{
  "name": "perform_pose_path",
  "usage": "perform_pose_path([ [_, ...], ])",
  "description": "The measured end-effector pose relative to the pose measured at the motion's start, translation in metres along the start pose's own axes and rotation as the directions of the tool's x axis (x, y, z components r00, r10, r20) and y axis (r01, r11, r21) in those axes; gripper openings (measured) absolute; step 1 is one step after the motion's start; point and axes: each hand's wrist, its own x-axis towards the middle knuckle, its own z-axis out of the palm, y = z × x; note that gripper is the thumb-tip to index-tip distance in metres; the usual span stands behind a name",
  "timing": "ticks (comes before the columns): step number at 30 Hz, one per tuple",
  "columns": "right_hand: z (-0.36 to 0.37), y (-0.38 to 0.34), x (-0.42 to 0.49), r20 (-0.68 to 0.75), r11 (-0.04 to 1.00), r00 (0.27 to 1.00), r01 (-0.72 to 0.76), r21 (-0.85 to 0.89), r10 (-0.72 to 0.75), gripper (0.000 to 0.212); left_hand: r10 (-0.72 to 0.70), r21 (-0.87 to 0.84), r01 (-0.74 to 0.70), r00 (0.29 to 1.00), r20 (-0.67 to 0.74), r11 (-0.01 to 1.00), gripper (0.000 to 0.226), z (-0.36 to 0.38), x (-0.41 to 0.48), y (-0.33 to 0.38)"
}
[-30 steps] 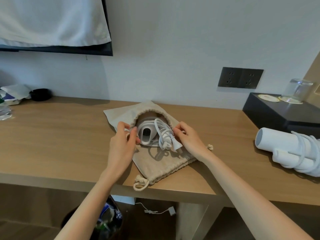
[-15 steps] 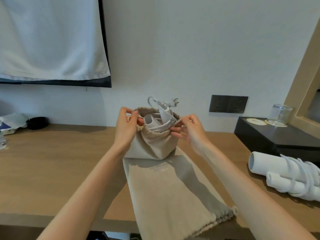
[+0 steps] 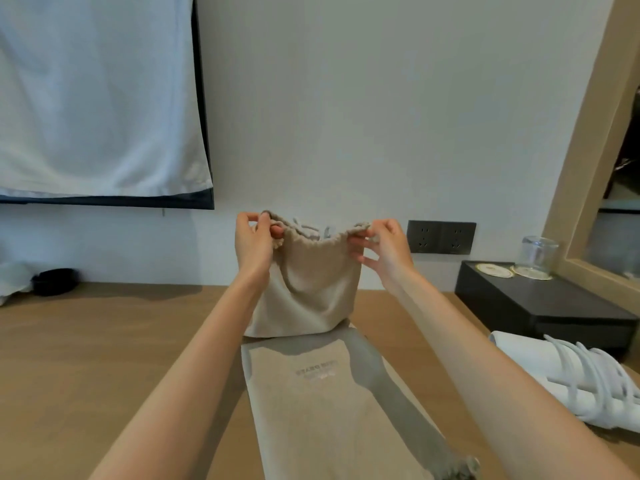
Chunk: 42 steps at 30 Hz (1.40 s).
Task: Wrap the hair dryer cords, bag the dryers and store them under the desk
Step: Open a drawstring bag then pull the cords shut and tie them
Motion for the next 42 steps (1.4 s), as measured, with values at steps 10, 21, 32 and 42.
perform_pose_path([
  [10,0.004,-0.050,-0.019,0.044,0.953,0.973,0.214,0.215,-0.228,0.019,0.146,-0.173,-0.139,0.989,0.026,0.975,0.016,0.017,-0.003,0.043],
  [21,-0.033,-0.010,-0.062,-0.088,0.978,0.976,0.204,0.048,-0.199,0.026,0.179,0.032,-0.183,0.979,0.101,0.983,0.016,-0.012,-0.052,0.004],
  [32,-0.047,0.001,-0.081,0.033,0.814,0.951,0.279,-0.510,-0.306,0.028,0.342,0.318,-0.413,0.904,0.256,0.853,0.025,-0.036,-0.092,-0.008],
  [42,-0.069,-0.001,-0.088,0.043,0.698,0.955,0.244,-0.674,-0.292,0.008,0.239,0.361,-0.317,0.940,0.245,0.877,0.027,-0.031,-0.100,-0.009],
])
